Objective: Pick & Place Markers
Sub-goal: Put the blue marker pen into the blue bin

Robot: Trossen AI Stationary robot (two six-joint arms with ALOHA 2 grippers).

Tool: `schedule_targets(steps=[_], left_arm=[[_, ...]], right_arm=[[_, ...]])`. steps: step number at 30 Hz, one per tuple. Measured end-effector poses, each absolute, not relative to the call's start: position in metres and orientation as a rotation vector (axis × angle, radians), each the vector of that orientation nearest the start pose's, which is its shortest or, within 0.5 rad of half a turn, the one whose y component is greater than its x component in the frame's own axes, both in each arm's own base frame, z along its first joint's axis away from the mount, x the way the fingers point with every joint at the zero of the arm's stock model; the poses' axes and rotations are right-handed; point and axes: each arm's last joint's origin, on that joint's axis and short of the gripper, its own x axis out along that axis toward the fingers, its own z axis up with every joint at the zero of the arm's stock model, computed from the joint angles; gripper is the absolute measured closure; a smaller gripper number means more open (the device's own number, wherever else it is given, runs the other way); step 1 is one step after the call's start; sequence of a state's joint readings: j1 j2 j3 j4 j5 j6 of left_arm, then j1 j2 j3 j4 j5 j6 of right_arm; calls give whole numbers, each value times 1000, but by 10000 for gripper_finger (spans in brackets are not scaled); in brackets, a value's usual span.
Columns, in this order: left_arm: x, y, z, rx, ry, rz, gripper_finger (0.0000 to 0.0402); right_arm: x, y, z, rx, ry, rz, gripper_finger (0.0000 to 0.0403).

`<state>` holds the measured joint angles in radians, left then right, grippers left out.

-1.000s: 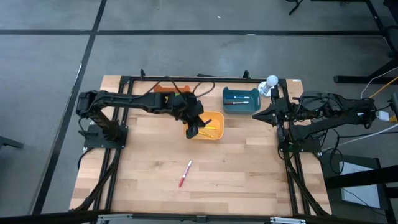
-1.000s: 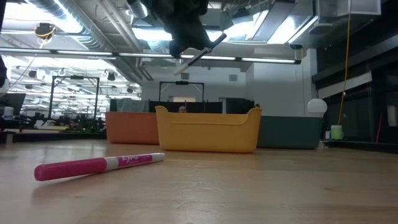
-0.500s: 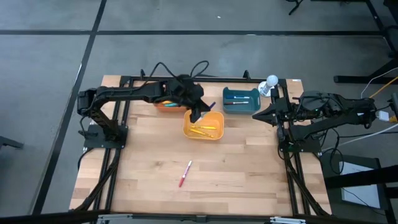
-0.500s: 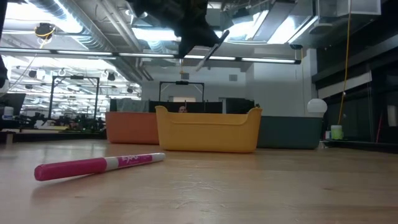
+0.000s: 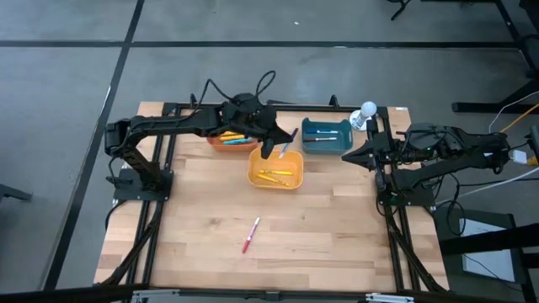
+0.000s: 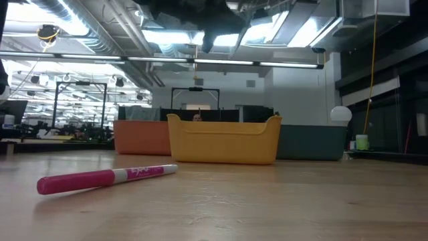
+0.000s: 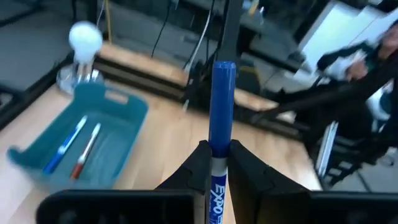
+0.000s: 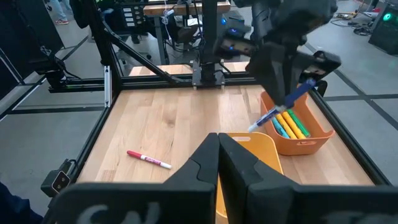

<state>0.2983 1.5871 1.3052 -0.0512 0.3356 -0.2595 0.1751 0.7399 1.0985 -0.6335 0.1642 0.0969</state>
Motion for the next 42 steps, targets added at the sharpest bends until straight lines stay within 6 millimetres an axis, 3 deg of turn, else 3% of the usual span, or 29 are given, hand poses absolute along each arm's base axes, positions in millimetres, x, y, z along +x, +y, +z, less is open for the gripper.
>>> schedule_targets(steps=[10, 20, 28, 34, 38, 42], left_arm=[[358, 94, 351, -351, 82, -138, 375], [358, 92, 364, -325, -29, -217, 375], [357, 92, 366, -318, -52, -224, 375], [357, 92, 368, -309, -71, -226, 375], [357, 92, 368, -300, -74, -225, 375], [357, 92, 370, -285, -97, -228, 375]], right_arm=[[125, 17, 398, 50, 271, -2, 393], [128, 18, 398, 78, 268, -6, 393], [142, 20, 394, 94, 296, -20, 393], [160, 18, 394, 84, 259, -155, 392], [169, 16, 397, 95, 213, -186, 366], [174, 14, 395, 104, 223, -206, 311]])
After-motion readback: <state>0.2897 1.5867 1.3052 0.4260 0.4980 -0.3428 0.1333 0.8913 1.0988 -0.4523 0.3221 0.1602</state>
